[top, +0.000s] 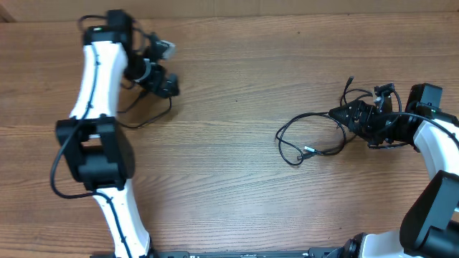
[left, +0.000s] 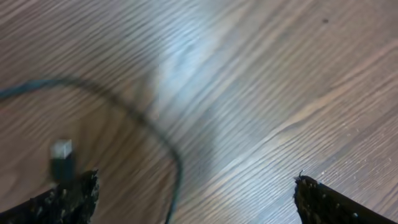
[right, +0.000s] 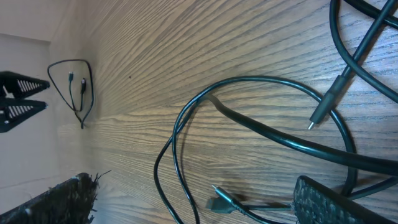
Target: Untangle cables
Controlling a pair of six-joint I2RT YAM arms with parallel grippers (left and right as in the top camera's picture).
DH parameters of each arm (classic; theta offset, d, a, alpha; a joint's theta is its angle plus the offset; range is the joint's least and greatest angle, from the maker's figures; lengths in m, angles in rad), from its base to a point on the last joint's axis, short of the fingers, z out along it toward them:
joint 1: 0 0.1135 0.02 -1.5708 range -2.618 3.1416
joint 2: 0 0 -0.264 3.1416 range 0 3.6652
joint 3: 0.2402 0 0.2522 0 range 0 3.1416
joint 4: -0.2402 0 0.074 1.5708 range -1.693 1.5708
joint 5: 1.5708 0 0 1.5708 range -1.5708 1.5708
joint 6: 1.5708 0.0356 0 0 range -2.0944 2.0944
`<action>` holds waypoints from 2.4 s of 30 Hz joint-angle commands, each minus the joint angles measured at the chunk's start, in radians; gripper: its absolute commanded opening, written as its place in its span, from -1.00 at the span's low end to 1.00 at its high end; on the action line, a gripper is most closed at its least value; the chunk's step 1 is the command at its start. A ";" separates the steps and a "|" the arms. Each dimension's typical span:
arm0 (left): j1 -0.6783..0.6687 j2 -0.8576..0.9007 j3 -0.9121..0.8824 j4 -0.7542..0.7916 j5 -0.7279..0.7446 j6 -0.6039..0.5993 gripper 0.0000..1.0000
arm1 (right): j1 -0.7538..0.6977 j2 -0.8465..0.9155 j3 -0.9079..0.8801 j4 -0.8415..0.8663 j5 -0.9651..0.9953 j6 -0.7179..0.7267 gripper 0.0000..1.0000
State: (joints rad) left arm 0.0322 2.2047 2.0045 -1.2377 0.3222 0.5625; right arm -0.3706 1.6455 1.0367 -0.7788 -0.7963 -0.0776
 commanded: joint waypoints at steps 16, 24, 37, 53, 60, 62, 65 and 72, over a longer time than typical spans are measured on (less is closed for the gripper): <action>-0.063 -0.020 -0.205 0.166 -0.409 -0.043 0.99 | 0.007 0.003 0.003 -0.010 -0.006 0.001 1.00; -0.031 -0.020 -0.347 0.278 -0.438 -0.010 0.99 | 0.007 0.003 0.003 -0.016 -0.006 0.001 1.00; 0.130 -0.019 -0.370 0.486 -0.453 -0.010 0.99 | 0.007 0.003 0.003 -0.020 -0.006 0.001 1.00; 0.509 -0.018 -0.373 0.793 -0.452 -0.164 0.99 | 0.007 0.003 0.003 -0.035 -0.006 0.001 1.00; 0.579 -0.019 -0.373 0.747 -0.240 -0.155 0.99 | 0.007 0.003 0.003 -0.035 -0.006 0.002 1.00; 0.564 -0.024 -0.373 0.725 -0.172 -0.128 0.99 | 0.007 0.003 0.003 -0.036 -0.006 0.002 1.00; 0.532 -0.042 -0.370 0.696 -0.130 -0.127 0.99 | 0.007 0.003 0.003 -0.035 -0.006 0.002 1.00; 0.405 -0.098 -0.370 0.544 0.088 -0.125 0.99 | 0.007 0.003 0.003 -0.033 -0.006 0.001 1.00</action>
State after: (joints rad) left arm 0.4900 2.1612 1.6310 -0.6598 0.2562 0.4412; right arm -0.3706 1.6455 1.0367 -0.8146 -0.7963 -0.0780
